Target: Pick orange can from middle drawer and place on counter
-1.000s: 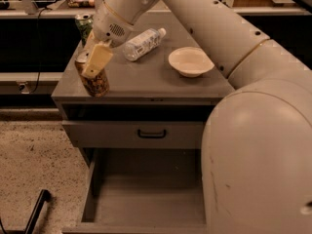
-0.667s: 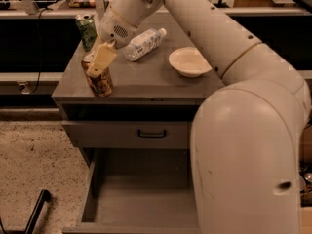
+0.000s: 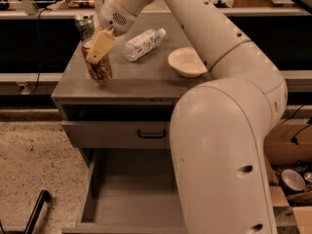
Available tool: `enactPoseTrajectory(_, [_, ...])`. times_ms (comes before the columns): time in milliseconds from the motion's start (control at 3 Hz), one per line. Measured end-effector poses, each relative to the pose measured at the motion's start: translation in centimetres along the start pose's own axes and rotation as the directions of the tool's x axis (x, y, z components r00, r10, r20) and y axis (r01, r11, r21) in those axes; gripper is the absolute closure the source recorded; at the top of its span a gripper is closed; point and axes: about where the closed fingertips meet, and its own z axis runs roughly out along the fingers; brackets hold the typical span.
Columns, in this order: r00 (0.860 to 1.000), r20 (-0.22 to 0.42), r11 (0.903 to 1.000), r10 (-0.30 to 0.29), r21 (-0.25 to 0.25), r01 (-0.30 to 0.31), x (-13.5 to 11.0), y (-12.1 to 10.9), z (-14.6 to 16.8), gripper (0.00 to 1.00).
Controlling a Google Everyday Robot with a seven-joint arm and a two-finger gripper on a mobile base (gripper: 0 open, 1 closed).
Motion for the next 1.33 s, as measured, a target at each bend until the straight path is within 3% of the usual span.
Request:
enactPoseTrajectory(333, [1.0, 0.004, 0.9994, 0.01, 0.033, -0.01, -0.1, -0.7, -1.4, 1.0])
enactPoseTrajectory(667, [0.998, 0.013, 0.9984, 0.054, 0.018, -0.054, 1.6, -0.9, -0.9, 0.82])
enactPoseTrajectory(1333, [0.998, 0.022, 0.9984, 0.052, 0.022, -0.052, 1.2, -1.4, -0.2, 0.36])
